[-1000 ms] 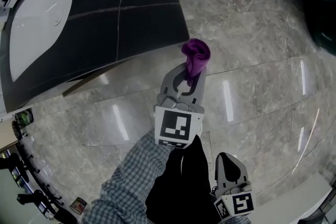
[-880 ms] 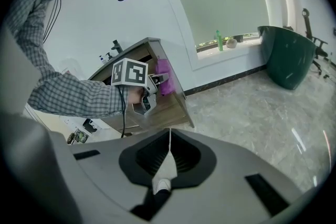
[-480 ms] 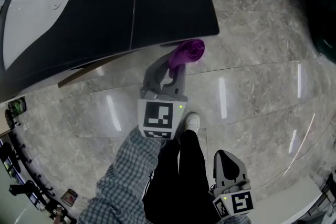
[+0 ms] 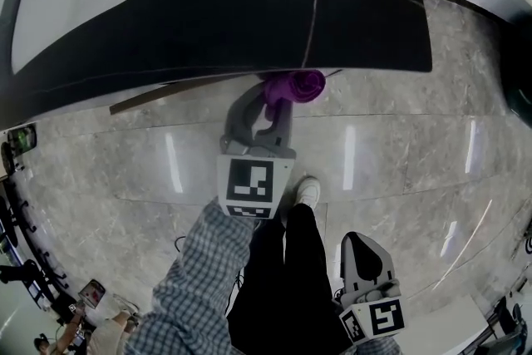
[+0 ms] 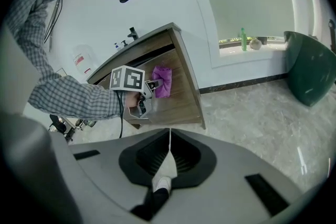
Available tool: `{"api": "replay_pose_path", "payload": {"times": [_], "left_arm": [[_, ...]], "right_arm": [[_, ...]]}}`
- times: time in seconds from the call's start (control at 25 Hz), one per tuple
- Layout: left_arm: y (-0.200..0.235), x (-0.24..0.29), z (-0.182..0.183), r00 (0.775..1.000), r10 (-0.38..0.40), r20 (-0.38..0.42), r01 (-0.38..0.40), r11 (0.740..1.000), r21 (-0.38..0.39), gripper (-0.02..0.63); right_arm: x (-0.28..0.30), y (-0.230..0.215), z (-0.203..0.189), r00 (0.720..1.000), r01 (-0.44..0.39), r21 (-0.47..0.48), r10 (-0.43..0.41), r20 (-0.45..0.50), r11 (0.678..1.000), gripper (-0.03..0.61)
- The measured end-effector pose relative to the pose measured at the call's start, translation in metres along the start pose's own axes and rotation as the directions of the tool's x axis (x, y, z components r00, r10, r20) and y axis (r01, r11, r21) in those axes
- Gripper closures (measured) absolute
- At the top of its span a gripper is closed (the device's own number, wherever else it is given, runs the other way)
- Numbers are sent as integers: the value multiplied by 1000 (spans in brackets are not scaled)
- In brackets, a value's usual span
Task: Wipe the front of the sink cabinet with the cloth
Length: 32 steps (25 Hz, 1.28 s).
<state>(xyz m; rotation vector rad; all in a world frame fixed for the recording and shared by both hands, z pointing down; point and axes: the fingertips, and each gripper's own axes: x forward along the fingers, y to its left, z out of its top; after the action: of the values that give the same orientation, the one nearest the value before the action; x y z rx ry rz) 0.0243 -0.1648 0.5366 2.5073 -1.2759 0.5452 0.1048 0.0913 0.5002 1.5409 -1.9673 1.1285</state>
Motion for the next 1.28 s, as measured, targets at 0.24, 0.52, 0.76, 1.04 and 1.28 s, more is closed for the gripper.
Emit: {"api": "replay_pose_path", "payload": {"times": [0.24,0.52,0.76,1.04,1.28], "left_arm": [[36,-22,-15,999,54,-3,-54,998,-32,560],[80,-55,-29,992,125,-3,-125,990,-69,560],[115,-80,-41,983,183,-6,-183,979,-91,560],[157,-109,-63,963,268,-23,-269,956,-121,560],[187,-131,-83,942,334,-45,-337,931,-138,560]], "right_arm": [[17,22,0,999,-40,-50,39,-28,998,557],[28,51,1,996,-78,-100,73,-49,992,557],[34,73,-1,993,-100,-132,91,-70,986,557],[44,93,-9,988,-132,-167,116,-99,977,557],[51,104,-14,983,-157,-197,134,-125,968,557]]}}
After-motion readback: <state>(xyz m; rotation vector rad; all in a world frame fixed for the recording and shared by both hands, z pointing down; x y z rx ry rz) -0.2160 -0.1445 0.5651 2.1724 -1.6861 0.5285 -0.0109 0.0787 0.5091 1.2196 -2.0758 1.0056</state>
